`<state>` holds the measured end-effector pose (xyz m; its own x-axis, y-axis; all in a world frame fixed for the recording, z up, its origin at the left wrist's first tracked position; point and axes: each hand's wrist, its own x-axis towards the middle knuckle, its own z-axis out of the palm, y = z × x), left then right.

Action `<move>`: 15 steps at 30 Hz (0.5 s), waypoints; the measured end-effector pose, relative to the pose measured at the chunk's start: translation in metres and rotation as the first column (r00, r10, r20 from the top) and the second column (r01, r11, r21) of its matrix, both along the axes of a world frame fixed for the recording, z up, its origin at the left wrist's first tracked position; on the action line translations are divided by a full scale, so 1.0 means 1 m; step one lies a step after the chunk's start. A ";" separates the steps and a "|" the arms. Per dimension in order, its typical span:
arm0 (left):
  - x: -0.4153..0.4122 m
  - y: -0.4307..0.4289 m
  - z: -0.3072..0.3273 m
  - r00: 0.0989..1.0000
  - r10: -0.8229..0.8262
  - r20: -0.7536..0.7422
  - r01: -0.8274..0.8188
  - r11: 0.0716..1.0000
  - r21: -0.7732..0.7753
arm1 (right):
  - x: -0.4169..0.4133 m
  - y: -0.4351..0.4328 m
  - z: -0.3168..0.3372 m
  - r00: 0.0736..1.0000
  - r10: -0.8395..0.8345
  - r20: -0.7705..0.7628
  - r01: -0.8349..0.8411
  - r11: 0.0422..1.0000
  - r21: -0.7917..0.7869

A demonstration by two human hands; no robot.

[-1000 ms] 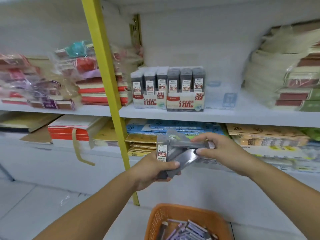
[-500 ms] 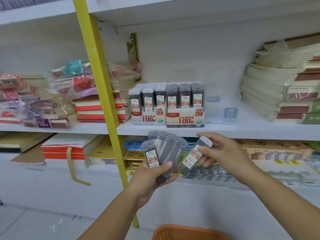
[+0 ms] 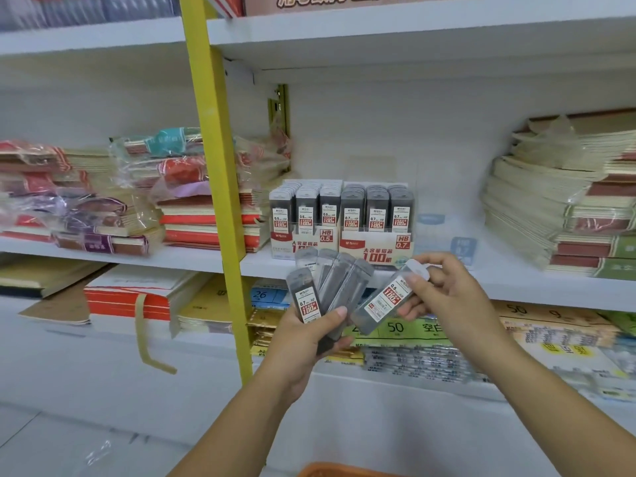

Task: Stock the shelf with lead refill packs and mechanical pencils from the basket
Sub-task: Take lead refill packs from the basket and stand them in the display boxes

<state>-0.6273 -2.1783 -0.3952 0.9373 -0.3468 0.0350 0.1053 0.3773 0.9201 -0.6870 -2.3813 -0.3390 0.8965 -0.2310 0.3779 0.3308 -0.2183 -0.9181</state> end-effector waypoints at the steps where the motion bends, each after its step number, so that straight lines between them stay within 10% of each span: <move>1: 0.001 0.002 0.005 1.000 0.020 0.011 -0.020 1.000 -0.015 | 0.000 0.000 0.009 0.999 -0.010 0.043 0.011 1.000 -0.020; 9: 0.017 0.036 0.047 0.970 0.232 0.073 -0.219 0.964 -0.149 | 0.039 0.029 0.109 0.943 0.026 0.332 0.109 0.918 -0.381; 15: 0.031 0.071 0.037 0.941 0.337 0.026 -0.325 0.923 -0.205 | 0.095 0.064 0.140 0.959 0.012 0.284 0.211 0.640 -0.738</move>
<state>-0.5968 -2.1074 -0.3578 0.9915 0.0025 0.1297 -0.1094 0.5533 0.8257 -0.5924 -2.3170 -0.1990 0.7387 0.1526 0.6565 0.4460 -0.8410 -0.3063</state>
